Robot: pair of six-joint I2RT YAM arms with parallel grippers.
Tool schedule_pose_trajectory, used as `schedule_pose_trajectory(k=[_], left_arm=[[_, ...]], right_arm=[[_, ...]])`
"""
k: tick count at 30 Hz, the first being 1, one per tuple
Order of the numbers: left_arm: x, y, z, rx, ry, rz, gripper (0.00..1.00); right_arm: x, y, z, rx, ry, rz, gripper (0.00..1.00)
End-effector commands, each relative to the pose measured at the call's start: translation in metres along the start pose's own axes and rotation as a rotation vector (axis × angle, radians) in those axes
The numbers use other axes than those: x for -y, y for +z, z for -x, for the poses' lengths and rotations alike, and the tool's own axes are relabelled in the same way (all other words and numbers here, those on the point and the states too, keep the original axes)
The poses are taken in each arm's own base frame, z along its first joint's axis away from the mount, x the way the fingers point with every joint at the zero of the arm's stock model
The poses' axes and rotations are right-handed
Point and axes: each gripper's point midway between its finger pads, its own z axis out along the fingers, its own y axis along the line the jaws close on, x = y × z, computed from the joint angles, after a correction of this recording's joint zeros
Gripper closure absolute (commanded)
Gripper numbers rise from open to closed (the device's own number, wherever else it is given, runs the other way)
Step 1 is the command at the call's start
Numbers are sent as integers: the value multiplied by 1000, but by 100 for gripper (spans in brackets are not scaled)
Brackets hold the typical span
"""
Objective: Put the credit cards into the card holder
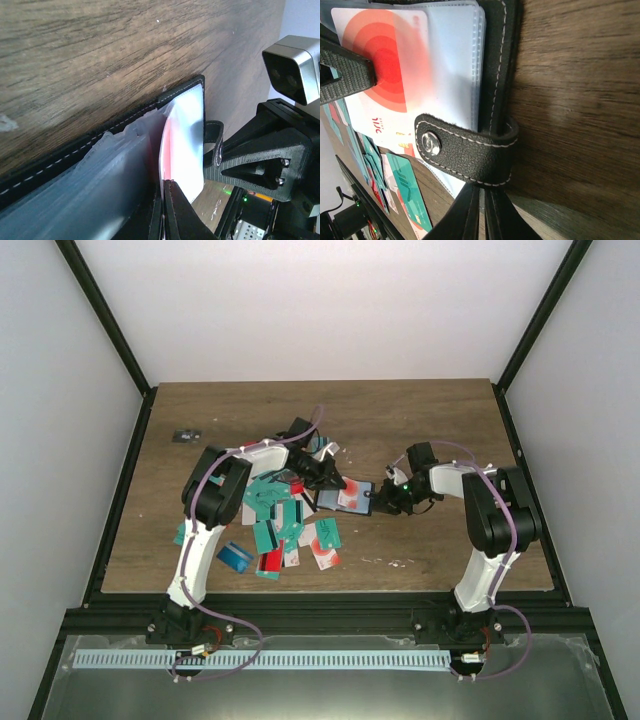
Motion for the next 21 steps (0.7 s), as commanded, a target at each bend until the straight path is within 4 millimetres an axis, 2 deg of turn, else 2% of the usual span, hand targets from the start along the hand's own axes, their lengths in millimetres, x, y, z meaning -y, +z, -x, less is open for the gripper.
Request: schedule_pose_trajectory(k=[1, 10, 16, 21], left_arm=[[-25, 19, -4, 5, -15, 65, 96], [-17, 32, -13, -16, 0, 82, 95], [-19, 26, -16, -38, -3, 145, 87], [-18, 12, -16, -31, -4, 233, 74]], right_arm=[[13, 10, -5, -27, 14, -37, 93], [10, 9, 7, -18, 1, -46, 93], [8, 5, 12, -5, -16, -54, 94], [6, 2, 13, 7, -23, -60, 94]])
